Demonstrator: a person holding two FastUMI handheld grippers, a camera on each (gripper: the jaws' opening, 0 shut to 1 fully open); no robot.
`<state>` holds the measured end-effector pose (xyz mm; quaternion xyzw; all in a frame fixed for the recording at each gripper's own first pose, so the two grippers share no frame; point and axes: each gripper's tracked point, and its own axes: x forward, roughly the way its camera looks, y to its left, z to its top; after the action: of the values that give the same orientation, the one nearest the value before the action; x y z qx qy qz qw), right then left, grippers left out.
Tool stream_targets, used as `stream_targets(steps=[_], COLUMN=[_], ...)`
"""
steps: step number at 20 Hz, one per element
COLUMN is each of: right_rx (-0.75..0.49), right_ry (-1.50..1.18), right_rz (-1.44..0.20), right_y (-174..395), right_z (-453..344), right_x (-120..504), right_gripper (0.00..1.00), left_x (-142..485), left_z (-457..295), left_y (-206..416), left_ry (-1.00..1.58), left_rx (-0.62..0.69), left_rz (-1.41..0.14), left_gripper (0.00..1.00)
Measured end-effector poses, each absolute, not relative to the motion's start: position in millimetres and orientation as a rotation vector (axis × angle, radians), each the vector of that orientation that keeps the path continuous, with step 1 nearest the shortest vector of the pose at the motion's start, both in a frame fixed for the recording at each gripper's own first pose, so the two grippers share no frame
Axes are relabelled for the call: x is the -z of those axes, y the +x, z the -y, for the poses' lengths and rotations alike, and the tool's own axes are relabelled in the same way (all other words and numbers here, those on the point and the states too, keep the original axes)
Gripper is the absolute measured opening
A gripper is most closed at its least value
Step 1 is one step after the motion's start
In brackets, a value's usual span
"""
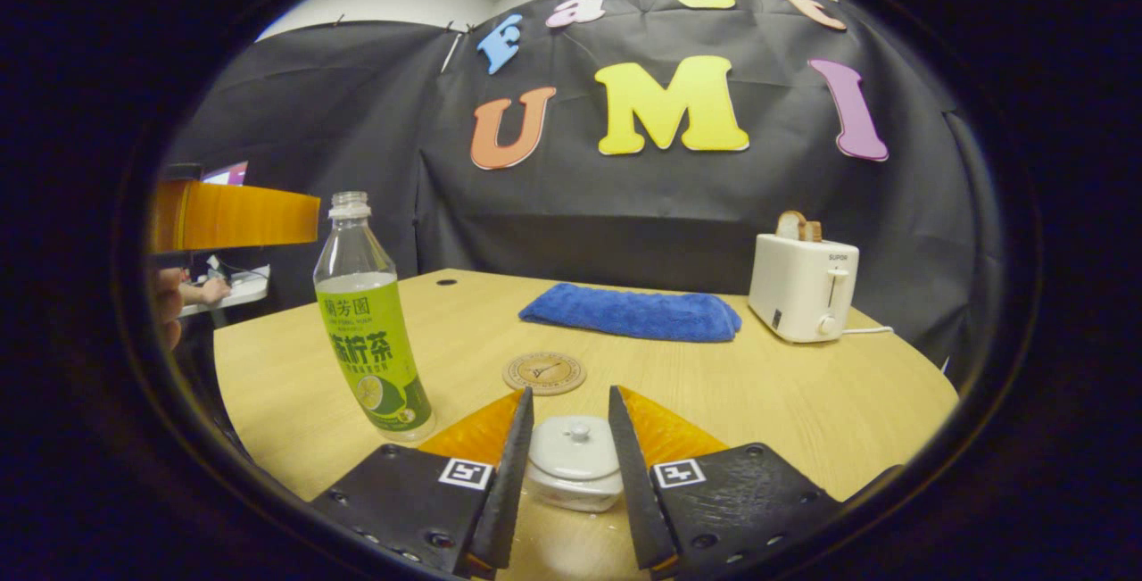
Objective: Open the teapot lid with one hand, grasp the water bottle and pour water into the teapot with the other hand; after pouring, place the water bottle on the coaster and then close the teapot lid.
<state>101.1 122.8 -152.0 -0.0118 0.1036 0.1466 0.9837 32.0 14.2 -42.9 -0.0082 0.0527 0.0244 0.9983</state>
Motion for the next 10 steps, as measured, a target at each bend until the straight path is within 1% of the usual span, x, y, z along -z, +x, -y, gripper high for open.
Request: stream_targets(steps=[1,2,3,4,6,7,10], right_rx=[-0.290,-0.279,-0.268,-0.273,-0.273,-0.270,-0.274], right_ry=[-0.005,0.012,0.016,0.021,0.010,0.012,0.020], right_rz=[-0.209,-0.205,-0.202,-0.200,-0.193,-0.190,-0.166], right_y=[104,108,112,112,109,114,111], right_z=[-121,-118,-115,-118,-118,-118,-117], right_x=[153,151,149,152,148,151,136], right_gripper=[0.43,0.23,0.18,0.08,0.07,0.00,0.00], left_x=[44,45,46,48,50,52,53], left_z=[-16,-16,-16,-17,-19,-20,-16], left_y=[32,33,35,34,38,38,42], left_ry=[-0.016,-0.017,-0.018,-0.020,-0.023,-0.026,-0.027], left_rx=[-0.047,-0.046,-0.045,-0.047,-0.041,-0.037,0.000], left_rz=[-0.104,-0.105,-0.108,-0.113,-0.118,-0.122,-0.119], left_gripper=[0.99,0.99,0.99,0.99,0.99,0.99,0.99])
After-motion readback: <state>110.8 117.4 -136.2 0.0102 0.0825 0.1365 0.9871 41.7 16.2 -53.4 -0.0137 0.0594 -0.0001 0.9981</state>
